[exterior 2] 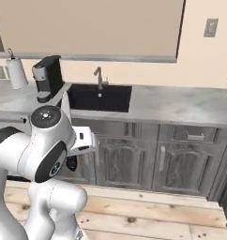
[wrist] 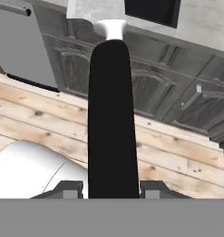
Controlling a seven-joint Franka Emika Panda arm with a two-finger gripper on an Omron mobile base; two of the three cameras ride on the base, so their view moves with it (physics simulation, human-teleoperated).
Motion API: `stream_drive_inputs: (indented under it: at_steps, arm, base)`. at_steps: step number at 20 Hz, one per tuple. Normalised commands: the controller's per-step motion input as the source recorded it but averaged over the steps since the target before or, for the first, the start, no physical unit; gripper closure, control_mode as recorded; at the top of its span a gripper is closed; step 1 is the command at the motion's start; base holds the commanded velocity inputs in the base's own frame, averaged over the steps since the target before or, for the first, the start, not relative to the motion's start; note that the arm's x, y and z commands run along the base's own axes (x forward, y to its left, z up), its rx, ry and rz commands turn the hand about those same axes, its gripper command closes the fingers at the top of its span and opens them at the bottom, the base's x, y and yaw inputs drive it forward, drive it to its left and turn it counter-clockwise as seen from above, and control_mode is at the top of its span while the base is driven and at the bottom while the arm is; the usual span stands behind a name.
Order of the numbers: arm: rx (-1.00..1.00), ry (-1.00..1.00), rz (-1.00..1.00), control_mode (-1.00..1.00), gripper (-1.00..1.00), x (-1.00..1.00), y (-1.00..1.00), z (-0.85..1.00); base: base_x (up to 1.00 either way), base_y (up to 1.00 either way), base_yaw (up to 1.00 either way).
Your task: Move the cutting board and knife to the sink. Then move spray from the cabinet to the counter.
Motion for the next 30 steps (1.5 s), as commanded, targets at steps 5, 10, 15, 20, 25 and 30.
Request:
stream_drive_inputs:
  at_steps: [5,10,15,20,25,30]
  arm:
    - [0.0,0.0,0.0,1.0,1.0,0.0,0.0,0.0]
    - [0.0,0.0,0.0,1.0,1.0,0.0,0.0,0.0]
    - [0.0,0.0,0.0,1.0,1.0,0.0,0.0,0.0]
    - [0.0,0.0,0.0,1.0,1.0,0.0,0.0,0.0]
    - [0.0,0.0,0.0,1.0,1.0,0.0,0.0,0.0]
    - [0.0,0.0,0.0,1.0,1.0,0.0,0.0,0.0]
  base:
    - [1.0,0.01,0.24]
    - [0.93,0.1,0.31]
    - [0.64,-0.06,0.28]
    - [0.86,-0.08,0.17]
    - [1.0,-0.08,0.06]
    - [1.0,0.14,-0.16]
